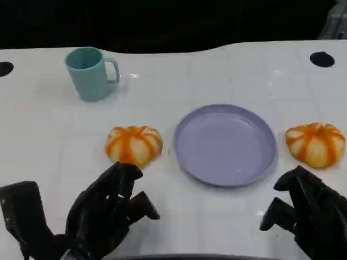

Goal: Grasp the bread from the table and place it into the plate.

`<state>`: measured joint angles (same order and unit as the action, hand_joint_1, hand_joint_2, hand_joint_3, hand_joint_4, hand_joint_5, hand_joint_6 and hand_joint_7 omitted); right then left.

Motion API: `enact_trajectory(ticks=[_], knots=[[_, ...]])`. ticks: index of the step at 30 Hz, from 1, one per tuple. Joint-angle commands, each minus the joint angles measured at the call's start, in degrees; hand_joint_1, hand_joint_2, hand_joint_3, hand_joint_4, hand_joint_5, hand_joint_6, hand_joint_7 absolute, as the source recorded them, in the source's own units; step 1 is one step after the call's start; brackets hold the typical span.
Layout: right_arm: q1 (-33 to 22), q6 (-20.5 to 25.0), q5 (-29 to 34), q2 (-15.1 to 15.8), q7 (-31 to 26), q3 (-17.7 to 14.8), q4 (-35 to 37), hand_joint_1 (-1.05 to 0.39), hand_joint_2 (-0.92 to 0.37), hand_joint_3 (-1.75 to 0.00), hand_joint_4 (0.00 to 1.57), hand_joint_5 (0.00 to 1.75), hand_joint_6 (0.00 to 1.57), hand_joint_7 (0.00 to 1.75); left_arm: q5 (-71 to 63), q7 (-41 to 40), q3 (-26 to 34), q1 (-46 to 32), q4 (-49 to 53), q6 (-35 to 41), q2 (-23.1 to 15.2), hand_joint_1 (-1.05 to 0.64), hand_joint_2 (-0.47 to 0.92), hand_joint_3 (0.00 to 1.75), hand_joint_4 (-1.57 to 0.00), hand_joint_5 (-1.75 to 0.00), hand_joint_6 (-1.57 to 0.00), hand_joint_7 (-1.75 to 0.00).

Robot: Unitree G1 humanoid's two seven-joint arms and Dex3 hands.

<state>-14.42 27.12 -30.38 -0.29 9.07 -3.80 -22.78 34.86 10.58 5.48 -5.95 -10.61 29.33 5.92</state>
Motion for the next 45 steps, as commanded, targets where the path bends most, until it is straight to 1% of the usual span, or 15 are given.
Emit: enact_trajectory(ticks=[1,17,20,23,26,27,28,29,30,33,37,39,41,42,45], knots=[[-0.1,-0.2,-0.1,0.4,-0.1,-0.5,-0.3,-0.49,-0.92,-0.26,0.66,1.75,0.55,1.58,0.4,1.0,0.4,0.0,-0.3,-0.2,-0.9,-0.54,0.92,0.46,-0.84,-1.75,-0.58,-1.75],[0.0,0.1,-0.6,0.4,-0.2,-0.5,-0.5,-0.49,-0.92,-0.26,0.66,1.75,0.54,1.6,-0.2,1.0,0.2,0.1,-0.1,-1.0,-1.0,-0.55,0.92,0.45,-0.84,-1.75,-0.59,-1.75],[0.1,0.4,-0.1,0.7,-0.4,-0.3,-0.7,-0.51,-0.92,-0.26,0.66,1.75,0.54,1.6,-0.2,2.0,0.1,0.4,0.2,-1.4,-1.4,-0.55,0.92,0.46,-0.82,-1.75,-0.55,-1.75],[0.1,0.7,-0.6,0.2,-0.6,-0.4,-0.7,-0.5,-0.92,-0.24,0.66,1.75,0.54,1.6,-2.1,4.2,-0.5,1.2,1.0,-4.6,-2.3,-0.57,0.92,0.45,-0.78,-1.75,-0.52,-1.71],[0.2,0.6,-0.6,0.1,-0.6,-0.4,-0.7,-0.51,-0.92,-0.23,0.65,1.75,0.53,1.6,-4.5,5.4,-1.3,2.0,1.8,-7.6,-3.2,-0.62,0.92,0.35,-0.69,-1.75,-0.51,-1.58],[0.2,0.6,-0.3,0.1,-0.7,-0.3,-0.7,-0.5,-0.92,-0.24,0.66,1.75,0.53,1.6,-7.9,5.7,-2.4,2.4,2.1,-11.2,-4.1,-0.6,0.92,0.33,-0.64,-1.7,-0.48,-1.49],[0.3,0.6,-0.1,0.2,-0.8,-0.2,-0.7,-0.49,-0.92,-0.26,0.66,1.75,0.53,1.6,-10.4,5.9,-3.3,2.7,2.3,-13.9,-4.7,-0.57,0.92,0.31,-0.58,-1.58,-0.48,-1.26],[0.3,0.6,-0.1,0.2,-0.8,-0.2,-0.7,-0.49,-0.92,-0.28,0.67,1.75,0.53,1.6,-14.3,6.0,-4.7,3.2,2.7,-17.3,-6.1,-0.55,0.92,0.29,-0.55,-1.51,-0.48,-1.13],[0.4,0.6,-0.1,0.2,-0.7,-0.2,-0.6,-0.5,-0.92,-0.28,0.67,1.75,0.52,1.61,-16.9,6.1,-5.6,3.6,3.0,-19.7,-6.9,-0.48,0.92,0.21,-0.48,-1.35,-0.45,-0.89],[0.5,0.7,-0.4,0.1,-0.8,-0.4,-0.5,-0.5,-0.92,-0.26,0.67,1.75,0.52,1.61,-23.4,6.5,-7.9,4.6,4.6,-25.6,-9.4,-0.43,0.92,0.1,-0.35,-1.15,-0.41,-0.61],[0.7,0.5,-0.3,0.3,-0.6,-0.5,-0.2,-0.51,-0.92,-0.26,0.66,1.75,0.51,1.62,-31.9,5.5,-10.7,5.9,4.5,-29.5,-13.4,-0.43,0.92,0.03,-0.17,-1.0,-0.37,-0.38],[0.7,0.4,-0.3,0.3,-0.5,-0.6,-0.1,-0.51,-0.92,-0.26,0.65,1.75,0.51,1.62,-34.3,5.1,-11.3,6.3,3.9,-29.7,-14.4,-0.42,0.92,0.02,-0.12,-0.9,-0.41,-0.2],[0.8,0.3,-0.3,0.3,-0.4,-0.7,0.0,-0.5,-0.92,-0.26,0.65,1.75,0.51,1.62,-42.5,3.5,-12.7,8.8,4.2,-32.3,-18.1,-0.45,0.91,0.01,-0.05,-0.84,-0.4,-0.14],[0.8,0.3,-0.3,0.3,-0.4,-0.7,0.1,-0.5,-0.92,-0.26,0.65,1.75,0.51,1.62,-46.1,2.7,-13.3,9.9,4.7,-33.8,-19.6,-0.45,0.9,0.01,-0.05,-0.77,-0.4,-0.09],[0.8,0.4,-0.6,0.2,-0.4,-0.9,0.1,-0.51,-0.92,-0.25,0.65,1.75,0.51,1.62,-56.8,-0.8,-15.1,13.3,6.5,-37.5,-23.7,-0.44,0.88,0.0,-0.03,-0.68,-0.38,-0.04]])
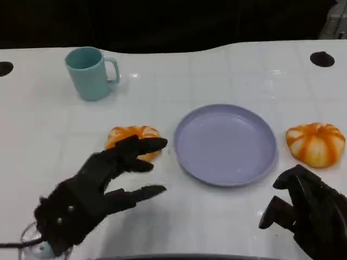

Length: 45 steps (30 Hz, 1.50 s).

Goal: Grasp the bread from the table and place it into the plate.

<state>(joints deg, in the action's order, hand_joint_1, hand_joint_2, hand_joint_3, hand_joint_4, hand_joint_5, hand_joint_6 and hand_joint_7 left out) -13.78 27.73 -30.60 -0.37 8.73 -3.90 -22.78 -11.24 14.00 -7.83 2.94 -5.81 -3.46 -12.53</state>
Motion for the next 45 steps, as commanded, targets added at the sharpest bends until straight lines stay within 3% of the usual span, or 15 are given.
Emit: enact_trajectory(ticks=[1,5,12,23,29,33,45], knots=[[0.2,-0.1,-0.4,0.3,-0.1,-0.8,0.1,-0.51,-0.92,-0.25,0.65,1.75,0.51,1.62,-13.4,-5.3,-2.2,5.3,2.2,-5.5,-6.1,-0.42,0.85,0.0,-0.02,-0.65,-0.37,-0.02],[0.1,0.3,-0.4,0.4,-0.3,-0.8,-0.2,-0.51,-0.92,-0.24,0.65,1.75,0.51,1.62,-24.5,-8.8,-4.6,9.0,3.2,-5.4,-8.8,-0.36,0.78,0.0,0.0,-0.54,-0.36,-0.01],[0.0,0.0,-0.1,0.6,-0.1,-0.7,-0.1,-0.49,-0.92,-0.27,0.65,1.75,0.5,1.63,-38.0,-8.6,-8.8,12.3,3.1,-0.8,-10.1,-0.29,0.72,0.0,0.0,-0.39,-0.28,0.0],[-0.1,0.3,-0.2,0.6,-0.2,-0.6,-0.6,-0.51,-0.92,-0.25,0.64,1.75,0.5,1.63,-42.0,-1.1,-15.1,20.2,12.9,5.0,-8.0,-0.23,0.72,0.0,0.0,-0.23,-0.25,-0.01],[-0.5,0.2,0.2,0.7,-0.4,-0.3,-1.0,-0.5,-0.92,-0.28,0.64,1.75,0.49,1.64,-41.4,-1.4,-17.6,25.0,22.3,6.2,-6.1,-0.23,0.7,0.0,0.0,-0.22,-0.25,0.0],[-1.2,0.1,-0.1,0.7,-0.1,-0.3,-1.5,-0.49,-0.92,-0.29,0.63,1.75,0.48,1.64,-42.6,-3.1,-21.0,30.4,33.8,6.4,-3.8,-0.28,0.72,0.0,-0.02,-0.22,-0.24,0.0],[-3.1,1.5,-1.1,0.5,-0.6,-0.6,-3.6,-0.5,-0.92,-0.27,0.61,1.75,0.48,1.62,-39.1,-8.2,-23.7,42.6,58.3,4.9,2.0,-0.35,0.75,0.01,0.0,-0.16,-0.2,0.0]])
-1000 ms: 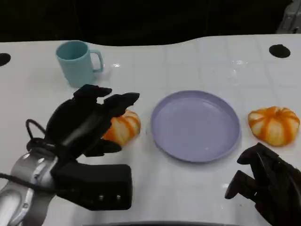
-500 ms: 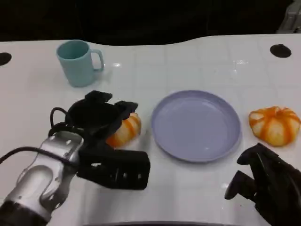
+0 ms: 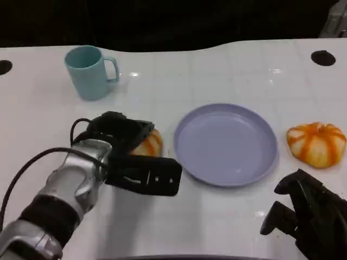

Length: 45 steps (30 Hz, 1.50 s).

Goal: Grasp the bread from the table and place it into the plate.

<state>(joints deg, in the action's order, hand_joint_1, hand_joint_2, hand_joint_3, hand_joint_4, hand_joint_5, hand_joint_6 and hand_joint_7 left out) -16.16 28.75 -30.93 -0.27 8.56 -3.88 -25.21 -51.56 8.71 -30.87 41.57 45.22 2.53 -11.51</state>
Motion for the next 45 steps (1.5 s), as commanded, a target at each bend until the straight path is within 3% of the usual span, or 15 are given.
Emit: enact_trajectory(ticks=[1,7,14,17,20,21,22,24,25,27,28,30,33,36,45], knots=[[-0.7,0.6,-0.7,0.4,-0.4,-0.6,-1.3,-0.5,-0.92,-0.27,0.61,1.75,0.48,1.62,1.6,-3.5,-0.9,4.6,8.7,-1.5,1.3,-0.35,0.75,0.01,0.0,-0.16,-0.2,0.0],[-0.9,0.6,-1.1,0.6,-0.3,-0.6,-1.4,-0.5,-0.92,-0.26,0.61,1.75,0.48,1.61,2.8,-11.2,-2.2,8.3,20.1,-5.6,3.3,-0.32,0.77,0.01,0.0,-0.15,-0.17,0.0],[-1.1,0.6,-1.2,0.9,-0.1,-0.7,-1.6,-0.5,-0.92,-0.27,0.61,1.75,0.49,1.61,5.7,-12.7,-2.1,9.9,26.9,-8.5,4.6,-0.22,0.83,0.02,-0.08,-0.18,-0.22,-0.02],[-1.2,0.5,-1.3,1.1,0.2,-0.8,-1.6,-0.5,-0.92,-0.26,0.61,1.75,0.49,1.61,6.4,-13.6,-1.9,9.8,28.2,-9.8,4.6,-0.19,0.85,0.01,-0.18,-0.17,-0.29,-0.02],[-1.2,0.2,-1.5,1.2,0.5,-1.0,-1.4,-0.51,-0.92,-0.27,0.6,1.75,0.48,1.61,8.5,-14.8,-0.3,9.3,29.2,-10.8,4.8,-0.2,0.91,0.07,-0.48,-0.17,-0.47,-0.04],[-1.2,0.3,-1.5,1.1,0.4,-1.0,-1.4,-0.51,-0.92,-0.26,0.61,1.75,0.49,1.6,9.1,-15.5,0.1,9.2,29.4,-11.0,4.9,-0.23,0.92,0.1,-0.72,-0.29,-0.66,-0.1],[-1.2,0.4,-1.5,1.1,0.3,-1.1,-1.5,-0.51,-0.92,-0.25,0.61,1.75,0.5,1.6,9.5,-16.1,0.4,9.1,29.6,-11.1,5.0,-0.24,0.92,0.13,-0.81,-0.47,-0.8,-0.09],[-1.2,0.4,-1.5,1.1,0.3,-1.0,-1.5,-0.51,-0.92,-0.25,0.61,1.75,0.5,1.6,9.4,-17.9,0.0,9.0,29.9,-11.2,5.0,-0.25,0.92,0.14,-0.85,-0.89,-1.03,-0.09],[-1.2,0.3,-1.5,1.1,0.4,-1.0,-1.5,-0.51,-0.92,-0.25,0.61,1.75,0.5,1.6,9.3,-18.8,-0.3,8.9,30.1,-11.3,5.0,-0.25,0.92,0.14,-0.81,-1.26,-1.14,-0.16],[-1.2,0.3,-1.5,1.1,0.4,-1.0,-1.6,-0.51,-0.92,-0.26,0.61,1.75,0.5,1.59,9.2,-19.8,-0.6,8.9,30.3,-11.5,4.9,-0.25,0.92,0.15,-0.76,-1.59,-1.22,-0.25],[-1.2,0.1,-1.6,1.2,0.8,-1.1,-1.3,-0.51,-0.92,-0.26,0.61,1.75,0.5,1.59,9.2,-21.7,-0.5,8.7,30.2,-11.5,4.9,-0.25,0.92,0.15,-0.75,-1.64,-1.22,-0.27],[-1.1,-0.2,-1.7,1.3,1.3,-1.2,-1.0,-0.51,-0.92,-0.25,0.61,1.75,0.5,1.59,9.2,-24.2,-0.6,8.5,30.2,-11.6,4.9,-0.24,0.92,0.2,-0.74,-1.72,-0.96,-0.66],[-0.9,0.3,-1.5,1.2,0.9,-1.2,-1.0,-0.52,-0.92,-0.24,0.61,1.75,0.5,1.58,8.7,-29.7,-0.9,9.0,29.7,-11.4,4.9,-0.23,0.91,0.19,-0.79,-1.74,-0.81,-0.93],[-0.6,0.7,-1.2,1.1,0.2,-1.2,-1.0,-0.51,-0.92,-0.25,0.61,1.75,0.51,1.59,9.0,-34.4,-0.5,10.1,29.2,-11.5,5.2,-0.2,0.91,0.12,-0.84,-1.75,-0.61,-1.53],[-0.2,0.3,-1.2,1.1,0.4,-1.1,-0.4,-0.51,-0.92,-0.24,0.62,1.75,0.51,1.6,13.3,-34.3,3.5,13.9,27.6,-8.5,8.7,-0.17,0.9,0.21,-0.87,-1.75,-0.59,-1.58]])
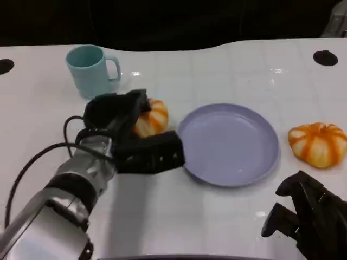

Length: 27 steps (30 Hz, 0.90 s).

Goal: Grasp the bread from the table and place it into the plate.

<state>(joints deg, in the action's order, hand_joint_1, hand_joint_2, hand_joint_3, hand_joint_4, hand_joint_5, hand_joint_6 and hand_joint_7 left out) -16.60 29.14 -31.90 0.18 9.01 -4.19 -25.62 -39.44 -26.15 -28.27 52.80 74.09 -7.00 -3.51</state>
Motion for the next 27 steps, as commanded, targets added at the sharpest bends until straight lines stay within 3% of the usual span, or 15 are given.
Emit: enact_trajectory(ticks=[1,3,4,6,8,10,12,19,20,22,24,27], knots=[[0.2,-0.1,-0.2,0.7,-0.1,-0.7,0.1,-0.51,-0.92,-0.24,0.62,1.75,0.51,1.6,1.2,0.6,1.0,2.7,-1.4,1.1,0.7,-0.17,0.9,0.21,-0.87,-1.75,-0.59,-1.59],[0.1,0.0,-0.3,0.4,-0.3,-0.7,-0.1,-0.51,-0.92,-0.24,0.62,1.75,0.5,1.61,1.8,1.7,1.1,3.6,-2.1,1.3,2.0,-0.19,0.89,0.21,-0.87,-1.75,-0.56,-1.66],[0.1,-0.2,-0.1,0.5,-0.2,-0.6,0.0,-0.51,-0.92,-0.24,0.63,1.75,0.5,1.61,2.1,2.2,1.2,4.2,-2.4,1.7,2.9,-0.19,0.89,0.21,-0.86,-1.75,-0.57,-1.57],[0.1,-0.5,0.1,0.5,0.0,-0.5,0.1,-0.51,-0.92,-0.25,0.63,1.75,0.51,1.61,2.7,3.0,1.3,4.9,-2.9,2.1,4.1,-0.22,0.91,0.19,-0.85,-1.75,-0.73,-1.02],[0.1,-0.5,0.1,0.6,0.1,-0.4,0.2,-0.51,-0.92,-0.25,0.63,1.75,0.51,1.61,3.0,4.1,1.4,5.6,-3.2,2.6,5.0,-0.22,0.91,0.19,-0.86,-1.75,-0.78,-0.9],[0.1,-0.5,0.0,0.6,0.1,-0.4,0.2,-0.51,-0.92,-0.24,0.63,1.75,0.52,1.61,3.2,5.3,1.5,6.2,-3.4,3.3,5.9,-0.23,0.92,0.18,-0.86,-1.75,-0.78,-0.6],[0.1,-0.5,0.0,0.6,0.1,-0.4,0.2,-0.51,-0.92,-0.24,0.63,1.75,0.52,1.6,3.2,5.6,1.6,6.3,-3.5,3.6,6.1,-0.23,0.92,0.17,-0.86,-1.75,-0.8,-0.5],[0.2,-0.5,0.1,0.6,0.1,-0.4,0.2,-0.51,-0.92,-0.24,0.63,1.75,0.52,1.6,3.5,5.8,1.3,6.3,-3.7,3.8,6.0,-0.23,0.92,0.17,-0.86,-1.75,-0.81,-0.45],[0.1,-0.5,0.3,0.5,0.0,-0.2,0.1,-0.51,-0.92,-0.24,0.63,1.75,0.52,1.6,3.0,7.2,0.2,7.1,-3.9,3.2,7.9,-0.23,0.92,0.17,-0.86,-1.75,-0.82,-0.45],[-0.2,-0.9,0.5,0.3,0.0,0.2,-0.2,-0.5,-0.92,-0.26,0.62,1.75,0.5,1.59,1.8,10.3,-2.0,8.2,-3.7,1.4,10.8,-0.21,0.88,0.15,-0.87,-1.75,-0.91,-0.53],[-0.2,-1.0,0.6,0.3,-0.1,0.3,-0.3,-0.49,-0.92,-0.28,0.61,1.75,0.5,1.59,1.5,11.4,-2.9,8.4,-3.5,0.5,11.5,-0.21,0.9,0.14,-0.85,-1.75,-0.89,-0.68],[-0.4,-1.2,0.8,0.2,-0.1,0.5,-0.4,-0.49,-0.92,-0.28,0.61,1.75,0.5,1.59,1.2,11.6,-3.5,8.4,-2.9,-0.1,12.0,-0.22,0.92,0.15,-0.85,-1.75,-0.87,-0.64]])
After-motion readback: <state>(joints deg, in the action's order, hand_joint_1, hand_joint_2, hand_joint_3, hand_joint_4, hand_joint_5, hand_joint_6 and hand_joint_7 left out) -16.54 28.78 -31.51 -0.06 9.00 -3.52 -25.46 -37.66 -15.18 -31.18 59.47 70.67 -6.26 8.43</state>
